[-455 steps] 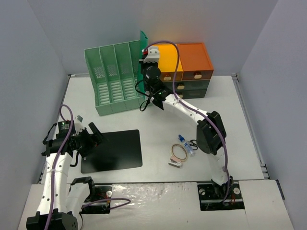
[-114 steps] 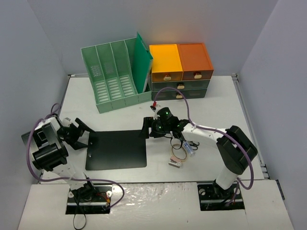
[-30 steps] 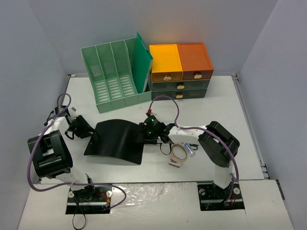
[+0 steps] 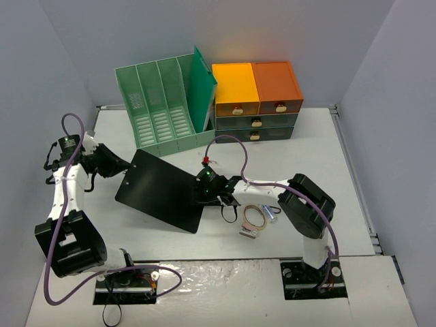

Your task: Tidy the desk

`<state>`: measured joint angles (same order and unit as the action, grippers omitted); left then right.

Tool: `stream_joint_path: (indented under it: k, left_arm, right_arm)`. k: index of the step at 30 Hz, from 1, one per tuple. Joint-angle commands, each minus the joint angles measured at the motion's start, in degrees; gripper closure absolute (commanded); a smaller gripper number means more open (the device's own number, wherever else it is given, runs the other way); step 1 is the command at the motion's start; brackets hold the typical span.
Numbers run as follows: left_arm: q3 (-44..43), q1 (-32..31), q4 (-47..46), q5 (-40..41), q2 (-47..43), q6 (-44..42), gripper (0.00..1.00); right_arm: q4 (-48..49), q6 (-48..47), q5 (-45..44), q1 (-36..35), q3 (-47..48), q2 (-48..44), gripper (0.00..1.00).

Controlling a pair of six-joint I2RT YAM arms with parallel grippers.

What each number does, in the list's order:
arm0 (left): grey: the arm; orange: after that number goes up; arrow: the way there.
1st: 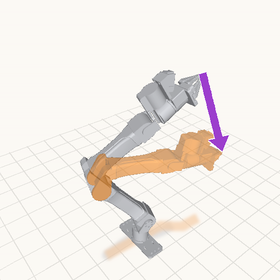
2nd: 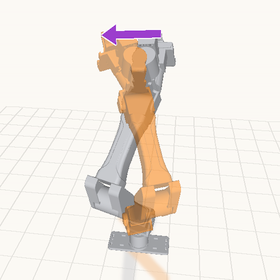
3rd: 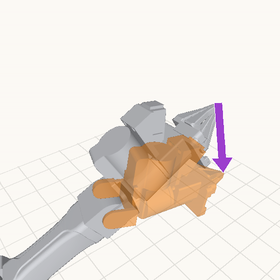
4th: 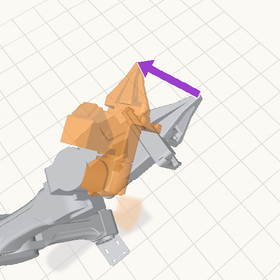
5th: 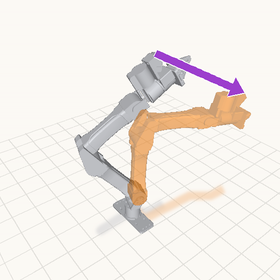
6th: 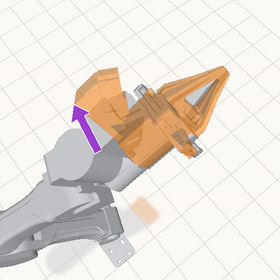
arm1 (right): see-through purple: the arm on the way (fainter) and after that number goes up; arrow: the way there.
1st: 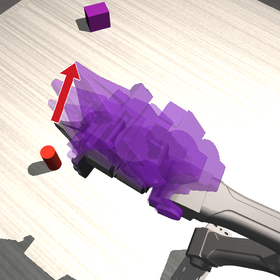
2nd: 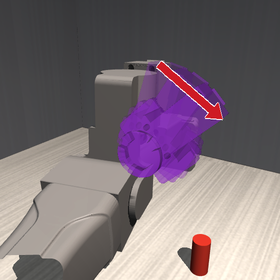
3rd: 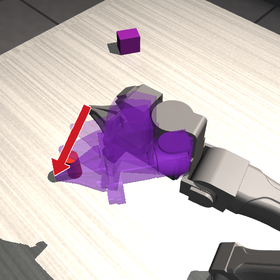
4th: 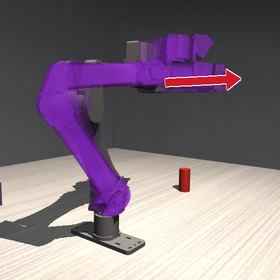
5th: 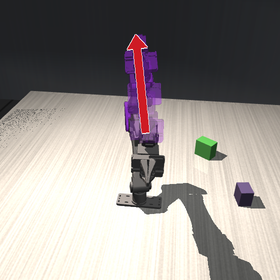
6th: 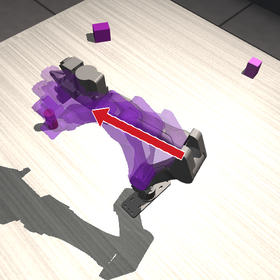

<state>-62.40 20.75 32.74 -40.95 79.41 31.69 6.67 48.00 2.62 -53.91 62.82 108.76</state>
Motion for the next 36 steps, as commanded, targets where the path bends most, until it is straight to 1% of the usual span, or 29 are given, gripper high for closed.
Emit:
stream_joint_path:
  k: [1,11,13,20,25,31,36]
  left_arm:
    - [-0.7,-2.0,8.5,-9.9,-3.0,2.8,1.0]
    - [0.4,-2.6,8.3,-10.3,-6.3,4.7,1.0]
    - [0.3,-2.9,8.3,-10.3,-6.7,5.0,1.0]
    - [0.0,-3.7,9.8,-9.2,-7.6,4.4,1.0]
    - [0.2,-4.8,11.9,-6.9,-6.9,2.2,1.0]
    - [2.8,-5.2,11.3,-6.6,-4.9,1.1,1.0]
    - [4.2,-5.3,11.6,-4.8,-3.4,-0.3,1.0]
  right_arm:
    - [-5.2,1.2,1.5,-3.4,-1.9,7.5,0.46]
    - [-6.5,1.6,-0.5,-4.7,0.0,7.3,0.46]
    - [-8.5,1.6,-0.8,-4.9,0.2,7.0,0.46]
    - [-9.6,1.7,-1.9,-5.2,0.7,6.5,0.45]
    - [-9.6,1.9,-2.3,-5.4,0.9,6.6,0.45]
    - [-9.6,1.9,-2.4,-5.6,1.1,6.6,0.44]
    - [-9.8,1.8,-2.4,-5.6,1.4,6.5,0.44]
